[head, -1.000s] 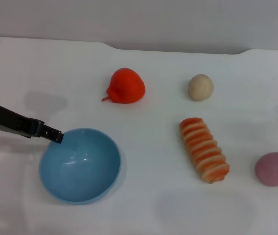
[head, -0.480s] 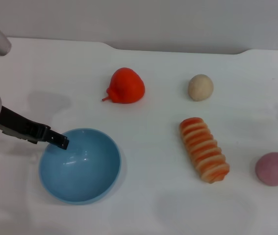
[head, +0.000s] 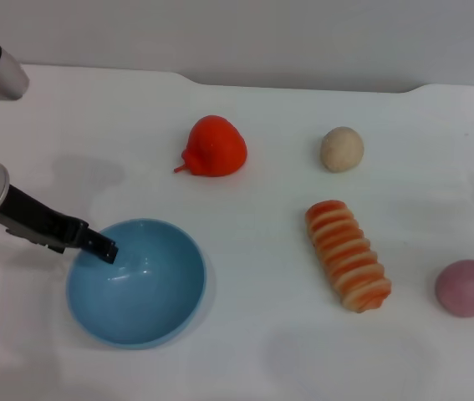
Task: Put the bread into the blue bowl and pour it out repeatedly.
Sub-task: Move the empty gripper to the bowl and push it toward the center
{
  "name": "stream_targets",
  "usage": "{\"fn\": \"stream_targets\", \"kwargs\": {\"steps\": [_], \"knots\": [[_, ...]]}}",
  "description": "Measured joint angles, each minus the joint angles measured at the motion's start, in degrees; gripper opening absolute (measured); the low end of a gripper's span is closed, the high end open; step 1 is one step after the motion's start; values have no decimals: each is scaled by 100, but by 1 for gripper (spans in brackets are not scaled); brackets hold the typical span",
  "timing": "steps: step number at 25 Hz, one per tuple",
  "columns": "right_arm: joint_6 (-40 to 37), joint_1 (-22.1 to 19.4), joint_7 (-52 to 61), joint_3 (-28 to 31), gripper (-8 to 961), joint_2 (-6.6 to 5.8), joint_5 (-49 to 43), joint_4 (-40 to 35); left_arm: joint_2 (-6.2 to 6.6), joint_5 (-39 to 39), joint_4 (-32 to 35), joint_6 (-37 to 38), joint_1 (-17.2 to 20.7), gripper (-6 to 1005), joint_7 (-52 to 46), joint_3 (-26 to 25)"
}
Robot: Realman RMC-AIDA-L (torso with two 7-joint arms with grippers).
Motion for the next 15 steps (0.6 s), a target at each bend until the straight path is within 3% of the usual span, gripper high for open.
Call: {"fn": "stream_targets", "kwargs": {"steps": [15], "knots": [[0,-49,-3,0,378,10,16,12,-8,56,-773,-161,-71,867,241,49]]}}
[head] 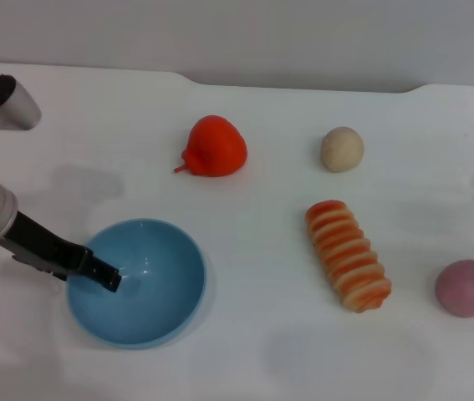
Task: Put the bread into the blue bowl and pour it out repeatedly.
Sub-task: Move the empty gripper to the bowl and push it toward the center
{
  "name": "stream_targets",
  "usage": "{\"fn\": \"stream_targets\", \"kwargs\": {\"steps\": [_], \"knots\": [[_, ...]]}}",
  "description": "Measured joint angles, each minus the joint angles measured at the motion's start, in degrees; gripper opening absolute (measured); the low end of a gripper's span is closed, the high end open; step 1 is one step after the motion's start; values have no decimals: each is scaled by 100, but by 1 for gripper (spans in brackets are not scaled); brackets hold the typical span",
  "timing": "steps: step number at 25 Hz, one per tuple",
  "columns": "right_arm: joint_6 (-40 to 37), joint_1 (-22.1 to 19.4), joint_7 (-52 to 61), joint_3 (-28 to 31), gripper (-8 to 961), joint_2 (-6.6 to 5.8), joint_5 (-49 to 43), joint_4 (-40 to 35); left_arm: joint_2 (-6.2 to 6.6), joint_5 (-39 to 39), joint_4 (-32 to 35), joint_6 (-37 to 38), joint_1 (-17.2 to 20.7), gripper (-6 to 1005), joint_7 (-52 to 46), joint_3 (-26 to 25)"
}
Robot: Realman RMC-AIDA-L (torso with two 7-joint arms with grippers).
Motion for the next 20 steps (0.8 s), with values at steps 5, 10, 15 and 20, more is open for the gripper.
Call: {"fn": "stream_targets", "kwargs": {"steps": [5,10,15,20], "knots": [[-1,-15,0,-1,376,7,3,4,-3,0,-323,-145,-57,862,70,13],[-35,-19,0,0,373,16,6,20,-11,-2,-394,-162,-62,858,110,20],[-48,-22,0,1,370,17,6,46,-17,-11,-532,-186,-77,804,185,33],[-55,-27,0,33,368,17,6,88,-28,-30,-513,-248,-89,642,179,38]]}}
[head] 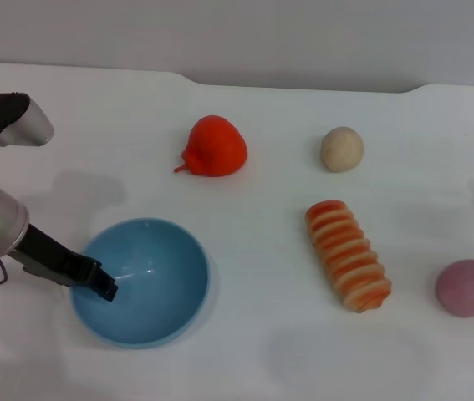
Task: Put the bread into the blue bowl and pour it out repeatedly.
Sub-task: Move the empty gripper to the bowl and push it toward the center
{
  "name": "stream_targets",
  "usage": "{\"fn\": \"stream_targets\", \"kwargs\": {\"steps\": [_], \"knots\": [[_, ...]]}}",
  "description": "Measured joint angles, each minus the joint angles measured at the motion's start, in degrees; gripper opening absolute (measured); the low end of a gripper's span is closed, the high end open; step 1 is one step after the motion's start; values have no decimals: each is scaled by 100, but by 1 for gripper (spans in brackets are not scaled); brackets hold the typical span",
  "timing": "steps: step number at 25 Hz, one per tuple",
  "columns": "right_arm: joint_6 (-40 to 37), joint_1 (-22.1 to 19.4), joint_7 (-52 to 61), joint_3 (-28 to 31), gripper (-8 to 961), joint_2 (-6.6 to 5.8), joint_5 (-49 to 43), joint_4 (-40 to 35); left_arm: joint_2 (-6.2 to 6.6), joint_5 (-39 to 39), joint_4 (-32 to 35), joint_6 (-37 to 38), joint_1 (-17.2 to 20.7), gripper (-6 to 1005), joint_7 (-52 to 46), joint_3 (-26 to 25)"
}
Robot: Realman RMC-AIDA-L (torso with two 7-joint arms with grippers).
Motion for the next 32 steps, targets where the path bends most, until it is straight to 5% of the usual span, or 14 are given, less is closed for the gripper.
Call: {"fn": "stream_targets", "kwargs": {"steps": [12,32], "knots": [[-2,-16,0,21,362,0,0,6,4,19,-43,-54,-144,79,-202,0],[39,-2,-11,20,352,-9,8,-2,8,237,-17,-10,-359,16,-618,177]]}}
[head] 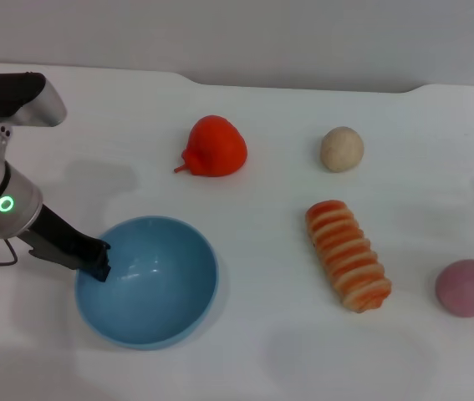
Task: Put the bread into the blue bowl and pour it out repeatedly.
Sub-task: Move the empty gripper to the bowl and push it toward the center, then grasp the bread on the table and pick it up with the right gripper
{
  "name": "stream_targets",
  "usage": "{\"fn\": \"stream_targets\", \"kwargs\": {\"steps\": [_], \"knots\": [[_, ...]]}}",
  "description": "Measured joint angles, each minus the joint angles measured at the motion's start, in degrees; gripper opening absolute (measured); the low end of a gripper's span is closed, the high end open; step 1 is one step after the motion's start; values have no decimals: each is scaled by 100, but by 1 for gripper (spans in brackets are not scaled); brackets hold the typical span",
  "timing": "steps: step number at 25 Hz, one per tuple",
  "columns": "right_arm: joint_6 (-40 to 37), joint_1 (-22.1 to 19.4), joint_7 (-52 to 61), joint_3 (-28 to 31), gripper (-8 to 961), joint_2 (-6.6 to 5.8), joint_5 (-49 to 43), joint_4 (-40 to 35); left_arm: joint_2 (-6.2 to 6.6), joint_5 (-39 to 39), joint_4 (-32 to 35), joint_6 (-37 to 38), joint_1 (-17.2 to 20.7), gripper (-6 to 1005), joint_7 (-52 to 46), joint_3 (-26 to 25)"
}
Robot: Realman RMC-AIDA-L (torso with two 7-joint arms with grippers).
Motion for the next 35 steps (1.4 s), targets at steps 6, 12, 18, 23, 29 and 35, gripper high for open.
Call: {"fn": "stream_targets", "kwargs": {"steps": [6,12,18,23,29,35], "knots": [[2,-22,-52,0,348,0,1,7,5,26,-18,-5,-73,14,51,110],[-47,10,52,-70,345,-5,-9,8,-9,-86,20,-83,-87,0,59,90],[-106,244,1373,-661,342,-62,-162,-370,-14,-769,21,-486,67,-1,164,85],[-112,498,3874,-1167,340,-109,-1415,-1552,-16,-1134,117,-737,260,0,213,74],[-1077,1293,6388,-1332,337,-396,-3629,-2181,-19,-1390,381,-930,547,0,213,73],[-1595,1713,6902,-1735,334,-378,-4491,-2225,-19,-1592,455,-1084,655,0,220,128]]}}
